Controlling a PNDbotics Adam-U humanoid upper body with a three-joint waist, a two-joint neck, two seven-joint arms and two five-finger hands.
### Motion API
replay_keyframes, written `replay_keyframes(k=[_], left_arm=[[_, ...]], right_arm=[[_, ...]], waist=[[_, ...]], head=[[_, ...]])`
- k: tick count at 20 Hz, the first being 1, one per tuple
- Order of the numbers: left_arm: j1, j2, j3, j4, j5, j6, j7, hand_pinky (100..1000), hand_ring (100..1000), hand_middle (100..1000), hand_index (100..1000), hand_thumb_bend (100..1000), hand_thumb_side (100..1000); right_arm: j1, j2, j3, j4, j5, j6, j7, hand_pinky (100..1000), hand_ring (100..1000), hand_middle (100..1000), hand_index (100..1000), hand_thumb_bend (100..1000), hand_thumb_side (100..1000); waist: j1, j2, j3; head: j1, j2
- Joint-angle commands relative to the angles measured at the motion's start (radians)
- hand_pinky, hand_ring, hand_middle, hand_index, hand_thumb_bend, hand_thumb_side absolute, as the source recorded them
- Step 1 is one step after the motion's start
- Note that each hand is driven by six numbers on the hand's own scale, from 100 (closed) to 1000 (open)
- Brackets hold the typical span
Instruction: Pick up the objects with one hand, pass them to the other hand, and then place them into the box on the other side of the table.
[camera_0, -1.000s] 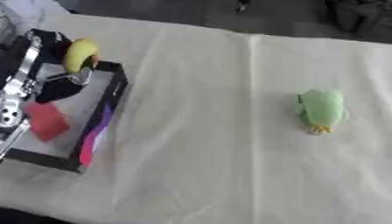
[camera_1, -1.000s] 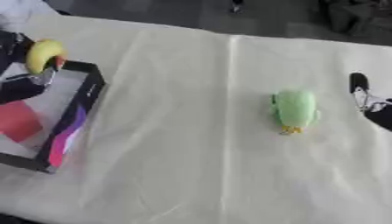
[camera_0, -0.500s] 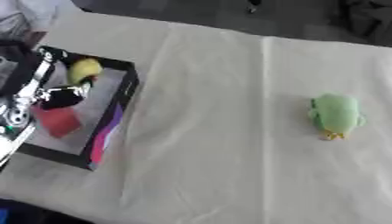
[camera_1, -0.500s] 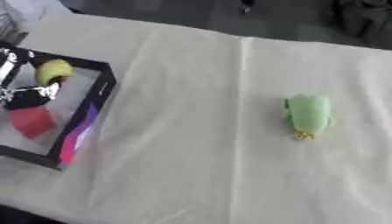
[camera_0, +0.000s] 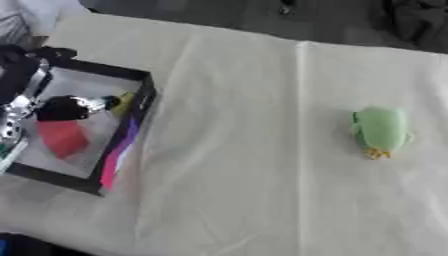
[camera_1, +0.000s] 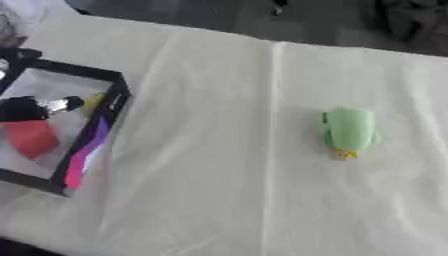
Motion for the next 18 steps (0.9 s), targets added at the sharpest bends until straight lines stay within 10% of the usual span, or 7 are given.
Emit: replay_keyframes(k=[1,7,18], left_arm=[[-0.024,0.014,0.024,-0.100,0.116,-0.018,0.085,840,862,687,741,534,396],[-0.061,-0.019,-0.033,-0.274,0.381,-0.108,0.135,815,830,650,710,508,409],[-0.166,-0.117,-0.101,-0.299,0.496,-0.231,0.071,810,819,665,723,552,399]], right_arm=[[-0.004,-0.052,-0.020,-0.018,-0.009,0.017,0.014,846,767,819,820,338,178],[-0.015,-0.105,-0.004,-0.018,-0.069,0.046,0.273,870,816,863,847,339,242],[-0.064,-0.186,0.025,-0.018,-0.011,0.049,0.879,947,918,936,917,432,219]], waist=[[0.004,-0.014,0.001],[0.001,-0.013,0.004],[-0.008,-0.007,0.020]], head=[[-0.032,-0.006],[-0.105,-0.008],[-0.231,-0.014]])
